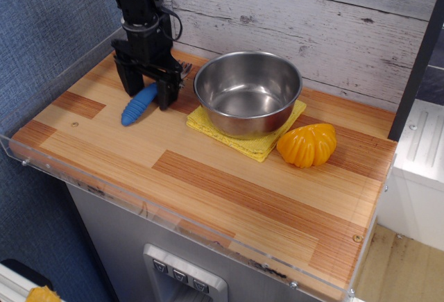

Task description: Place the fork beside the metal pot, to the left.

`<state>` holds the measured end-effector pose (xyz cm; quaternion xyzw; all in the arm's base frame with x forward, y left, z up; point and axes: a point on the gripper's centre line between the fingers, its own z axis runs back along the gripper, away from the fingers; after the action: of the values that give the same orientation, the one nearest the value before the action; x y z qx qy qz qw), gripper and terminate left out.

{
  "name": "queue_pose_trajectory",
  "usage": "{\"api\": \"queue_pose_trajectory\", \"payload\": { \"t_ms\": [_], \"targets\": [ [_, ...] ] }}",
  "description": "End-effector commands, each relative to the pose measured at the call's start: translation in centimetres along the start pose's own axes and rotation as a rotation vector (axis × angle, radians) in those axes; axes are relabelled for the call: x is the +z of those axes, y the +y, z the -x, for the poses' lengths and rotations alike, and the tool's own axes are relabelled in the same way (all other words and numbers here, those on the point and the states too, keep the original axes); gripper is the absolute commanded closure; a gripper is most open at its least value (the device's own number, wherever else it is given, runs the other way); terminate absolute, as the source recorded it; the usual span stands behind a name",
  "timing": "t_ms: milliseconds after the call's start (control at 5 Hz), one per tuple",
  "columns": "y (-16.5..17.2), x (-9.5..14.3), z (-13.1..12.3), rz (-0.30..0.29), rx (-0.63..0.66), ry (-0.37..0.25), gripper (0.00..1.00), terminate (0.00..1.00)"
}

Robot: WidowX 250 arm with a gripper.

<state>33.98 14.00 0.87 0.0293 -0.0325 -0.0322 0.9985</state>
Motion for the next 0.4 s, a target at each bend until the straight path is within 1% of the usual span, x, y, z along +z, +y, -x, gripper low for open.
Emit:
{"api": "queue_pose_trajectory", "payload": {
  "t_ms": [0, 200],
  "targets": [
    [1.7, 7.0, 1.7, -0.020, 0.113, -0.166, 0.00, 0.00],
    [2.0, 8.6, 2.6, -0.014, 0.131, -0.188, 0.00, 0.00]
  ]
}}
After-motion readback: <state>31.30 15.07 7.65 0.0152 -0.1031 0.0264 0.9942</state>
